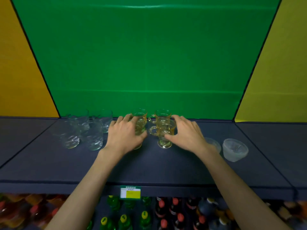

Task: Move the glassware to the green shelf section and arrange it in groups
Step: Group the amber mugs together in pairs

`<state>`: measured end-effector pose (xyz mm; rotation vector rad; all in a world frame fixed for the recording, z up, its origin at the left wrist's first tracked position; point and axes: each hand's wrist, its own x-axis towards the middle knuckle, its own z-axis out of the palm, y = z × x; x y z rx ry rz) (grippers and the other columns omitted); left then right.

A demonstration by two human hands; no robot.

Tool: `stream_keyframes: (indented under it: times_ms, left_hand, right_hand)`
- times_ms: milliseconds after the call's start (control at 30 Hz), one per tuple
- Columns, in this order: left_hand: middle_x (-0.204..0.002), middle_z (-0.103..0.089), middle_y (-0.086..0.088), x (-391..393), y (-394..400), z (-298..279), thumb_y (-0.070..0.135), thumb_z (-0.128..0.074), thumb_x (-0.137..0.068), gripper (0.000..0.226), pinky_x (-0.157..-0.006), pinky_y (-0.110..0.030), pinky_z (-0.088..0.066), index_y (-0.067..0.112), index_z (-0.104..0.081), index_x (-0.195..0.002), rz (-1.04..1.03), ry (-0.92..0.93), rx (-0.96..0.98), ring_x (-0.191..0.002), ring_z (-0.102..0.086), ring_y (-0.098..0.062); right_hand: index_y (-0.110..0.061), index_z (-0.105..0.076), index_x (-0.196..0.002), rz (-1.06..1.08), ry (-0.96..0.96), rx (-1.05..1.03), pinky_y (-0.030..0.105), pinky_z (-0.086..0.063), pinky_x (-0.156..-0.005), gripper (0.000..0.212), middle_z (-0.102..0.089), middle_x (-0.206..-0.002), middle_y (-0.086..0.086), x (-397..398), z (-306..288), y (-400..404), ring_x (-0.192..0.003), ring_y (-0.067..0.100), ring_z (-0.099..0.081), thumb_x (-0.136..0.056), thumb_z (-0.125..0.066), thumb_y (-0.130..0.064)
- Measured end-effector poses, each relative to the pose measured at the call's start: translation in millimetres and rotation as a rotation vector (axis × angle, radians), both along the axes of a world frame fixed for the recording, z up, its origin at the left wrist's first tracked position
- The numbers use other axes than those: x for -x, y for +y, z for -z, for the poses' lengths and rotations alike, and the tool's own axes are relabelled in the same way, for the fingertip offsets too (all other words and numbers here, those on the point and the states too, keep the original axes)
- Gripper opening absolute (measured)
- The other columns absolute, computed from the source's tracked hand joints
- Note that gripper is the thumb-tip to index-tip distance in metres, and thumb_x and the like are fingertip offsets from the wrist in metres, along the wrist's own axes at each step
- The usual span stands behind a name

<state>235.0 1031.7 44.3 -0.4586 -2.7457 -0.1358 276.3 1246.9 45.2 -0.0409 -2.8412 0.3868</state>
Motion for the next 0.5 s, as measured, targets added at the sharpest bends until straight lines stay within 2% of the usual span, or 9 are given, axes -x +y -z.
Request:
stream_keyframes:
  times_ms: [167, 300, 500]
  left_hand:
    - [-0.136, -0.061, -0.004, 16, -15, 3, 0.067, -0.056, -0.085, 0.071, -0.102, -0.043, -0.043, 0.025, -0.052, -0.143, 0.036, -0.048, -0.047, -0.126, -0.055, -0.030]
    - [-0.135, -0.063, -0.001, 24, -24, 3, 0.063, -0.068, -0.079, 0.076, -0.096, -0.042, -0.049, 0.030, -0.049, -0.145, 0.078, -0.171, -0.192, -0.123, -0.060, -0.031]
    - [-0.123, -0.072, 0.007, 22, -33, 10, 0.060, -0.080, -0.070, 0.079, -0.091, -0.038, -0.053, 0.039, -0.052, -0.141, 0.112, -0.223, -0.331, -0.116, -0.066, -0.024]
  right_hand:
    - [-0.017, -0.049, -0.130, 0.101, -0.032, 0.013, 0.040, -0.040, -0.096, 0.068, -0.064, -0.124, 0.005, 11, 5, -17, -0.110, 0.027, -0.061, -0.080, -0.065, -0.060]
    - [-0.017, -0.050, -0.125, 0.132, -0.038, 0.005, 0.041, -0.042, -0.096, 0.070, -0.065, -0.120, 0.001, 15, 4, -22, -0.107, 0.024, -0.062, -0.076, -0.067, -0.065]
    - [-0.019, -0.049, -0.132, 0.109, 0.001, 0.037, 0.038, -0.039, -0.098, 0.074, -0.064, -0.118, -0.005, -2, 8, -28, -0.109, 0.018, -0.060, -0.077, -0.068, -0.064]
